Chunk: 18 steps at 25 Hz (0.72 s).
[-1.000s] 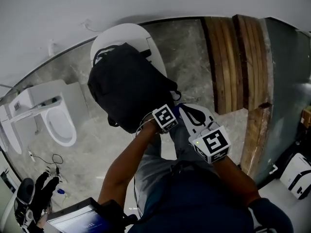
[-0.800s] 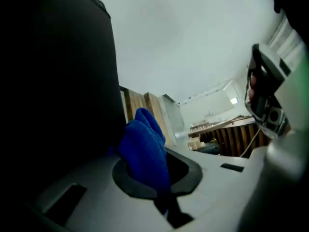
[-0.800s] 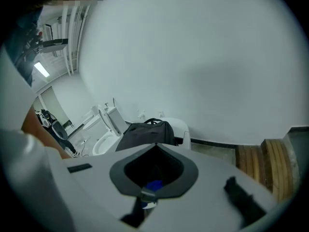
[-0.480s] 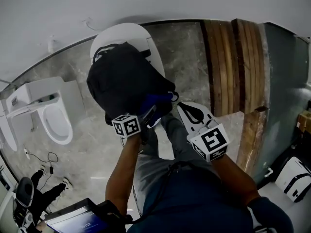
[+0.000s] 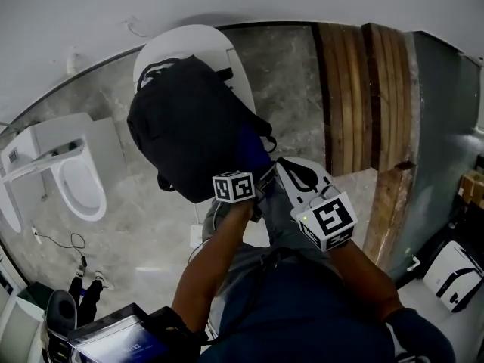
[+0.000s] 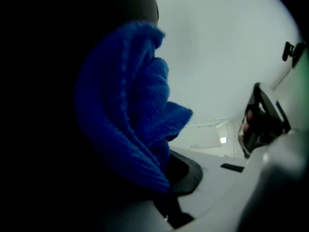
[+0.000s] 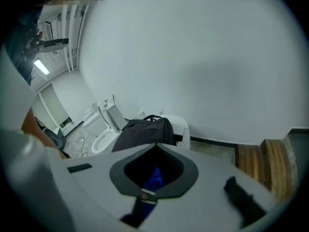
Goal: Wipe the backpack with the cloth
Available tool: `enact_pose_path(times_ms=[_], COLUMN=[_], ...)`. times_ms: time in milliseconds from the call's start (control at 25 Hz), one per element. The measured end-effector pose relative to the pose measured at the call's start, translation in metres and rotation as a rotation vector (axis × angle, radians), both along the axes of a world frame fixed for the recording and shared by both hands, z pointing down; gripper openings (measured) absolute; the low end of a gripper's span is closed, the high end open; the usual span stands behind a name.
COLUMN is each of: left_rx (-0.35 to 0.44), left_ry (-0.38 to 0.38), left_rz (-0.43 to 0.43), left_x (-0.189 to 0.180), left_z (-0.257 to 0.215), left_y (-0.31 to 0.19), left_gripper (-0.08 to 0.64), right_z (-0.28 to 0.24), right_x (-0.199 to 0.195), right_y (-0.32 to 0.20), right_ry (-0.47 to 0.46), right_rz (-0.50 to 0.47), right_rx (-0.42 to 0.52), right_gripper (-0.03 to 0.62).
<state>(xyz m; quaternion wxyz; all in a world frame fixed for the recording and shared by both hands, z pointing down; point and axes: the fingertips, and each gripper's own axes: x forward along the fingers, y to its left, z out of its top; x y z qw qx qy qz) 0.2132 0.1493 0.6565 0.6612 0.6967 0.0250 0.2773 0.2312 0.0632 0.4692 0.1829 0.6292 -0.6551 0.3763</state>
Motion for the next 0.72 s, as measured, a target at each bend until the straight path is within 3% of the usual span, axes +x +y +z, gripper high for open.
enact_pose_path(times_ms=[80,240,400,480,560,720], left_rx=[-0.060,-0.215,-0.191,-0.200,-0.179,-0.020], left_ry=[-0.010,-0.063,-0.024,0.032,0.094,0.144], left_rz=[-0.121,-0.468,-0.665,-0.696,-0.673,-0.589], left_x=[0.036,0.075,0.085,0.091,0.097,0.057], left_z=[0.004,0.010,-0.002,-0.017,-0.041,-0.073], left_y=[-0.006,-0.065,-0.145,-0.171,-0.187,-0.210], left_gripper=[0.017,0.017,0.017,0.017,0.017,0.017], right_z=[0.005,0.004,-0.006,-0.011,-0.019,-0.026], right_x=[0.007,0.019,0.028,0.034,0.037,0.023], right_y=[0.009,0.017,0.005,0.000,-0.003,-0.010], right_ry=[0.008,0.014,-0.009,-0.005,0.012,0.014], right_rz=[0.015,0.026,0.019,0.022,0.031,0.012], right_rx=[-0.019,-0.030,0.007,0.025,0.029,0.035], right_gripper=[0.001,0.002,0.002,0.001,0.002,0.002])
